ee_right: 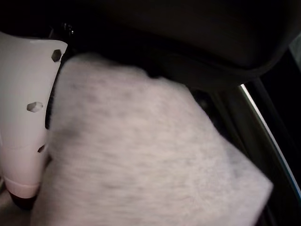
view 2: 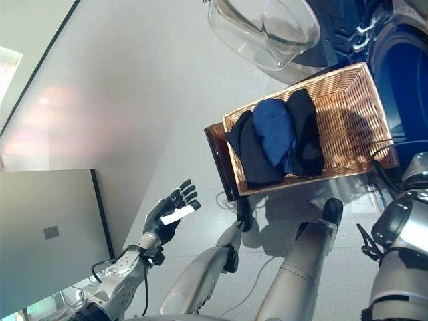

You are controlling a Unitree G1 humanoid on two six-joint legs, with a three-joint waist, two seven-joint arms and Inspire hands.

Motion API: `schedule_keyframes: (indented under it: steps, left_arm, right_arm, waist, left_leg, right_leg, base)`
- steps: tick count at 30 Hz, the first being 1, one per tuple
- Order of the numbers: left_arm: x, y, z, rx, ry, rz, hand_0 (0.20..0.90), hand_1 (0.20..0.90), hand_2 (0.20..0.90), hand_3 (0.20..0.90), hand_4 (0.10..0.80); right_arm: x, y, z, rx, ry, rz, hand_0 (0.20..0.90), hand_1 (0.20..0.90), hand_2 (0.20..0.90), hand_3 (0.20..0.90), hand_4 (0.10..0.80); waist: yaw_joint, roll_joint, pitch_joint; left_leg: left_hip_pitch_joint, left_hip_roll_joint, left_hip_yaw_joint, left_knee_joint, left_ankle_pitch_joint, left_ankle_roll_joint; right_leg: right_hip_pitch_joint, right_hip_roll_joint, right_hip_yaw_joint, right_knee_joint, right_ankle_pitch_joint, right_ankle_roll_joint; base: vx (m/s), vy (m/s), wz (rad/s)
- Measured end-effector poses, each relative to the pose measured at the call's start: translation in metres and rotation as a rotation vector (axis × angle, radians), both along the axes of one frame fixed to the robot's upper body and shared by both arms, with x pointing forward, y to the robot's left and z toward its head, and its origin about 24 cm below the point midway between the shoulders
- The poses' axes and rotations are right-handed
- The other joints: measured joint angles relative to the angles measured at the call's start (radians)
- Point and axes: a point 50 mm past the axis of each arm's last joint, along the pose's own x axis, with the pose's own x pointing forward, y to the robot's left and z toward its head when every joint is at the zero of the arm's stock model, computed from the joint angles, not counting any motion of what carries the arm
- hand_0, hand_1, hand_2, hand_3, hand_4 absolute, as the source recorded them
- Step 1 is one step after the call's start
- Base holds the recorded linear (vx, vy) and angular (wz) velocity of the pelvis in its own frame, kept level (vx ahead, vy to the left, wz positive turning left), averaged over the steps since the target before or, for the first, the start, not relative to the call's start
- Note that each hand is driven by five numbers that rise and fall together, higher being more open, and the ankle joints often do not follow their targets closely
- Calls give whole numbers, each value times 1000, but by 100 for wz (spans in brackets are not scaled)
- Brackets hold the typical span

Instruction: Pick up the clothes and place them into the washing machine

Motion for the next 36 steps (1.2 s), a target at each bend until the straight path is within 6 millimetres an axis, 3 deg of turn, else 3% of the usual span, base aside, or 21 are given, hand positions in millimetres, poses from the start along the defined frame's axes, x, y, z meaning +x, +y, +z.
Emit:
schedule_keyframes:
  steps: [10,16,23,36]
  left_arm:
    - [-8,2,-5,-9,27,12,900,900,900,900,800]
    - [-9,2,-6,-9,32,11,900,900,900,900,800]
    - [-8,4,-5,-10,24,12,900,900,900,900,800]
    - [-8,21,-10,36,30,55,900,900,900,900,800]
  right_arm:
    - [2,2,-8,-37,97,27,900,900,900,900,800]
    - [13,14,-32,-139,310,133,900,900,900,900,800]
    - [43,60,-83,-176,495,362,900,900,900,900,800]
    - [14,72,-159,-220,821,495,900,900,900,900,800]
  waist:
    - [2,2,-1]
    - [-14,-3,2]
    - [-22,-52,-9]
    - [-20,-98,-36]
  left_leg:
    - [25,12,-7,0,1,-1]
    - [49,29,-11,0,1,0]
    - [65,66,-12,-1,-9,-1]
    - [110,99,-29,0,-5,-6]
  right_leg:
    - [45,1,-26,-17,10,-5]
    - [103,10,-59,-52,21,-4]
    - [143,50,-79,-100,47,-17]
    - [267,69,-154,-197,72,-15]
  base:
    - [0,0,0]
    - [2,0,1]
    - [17,-14,-10]
    - [15,-35,2]
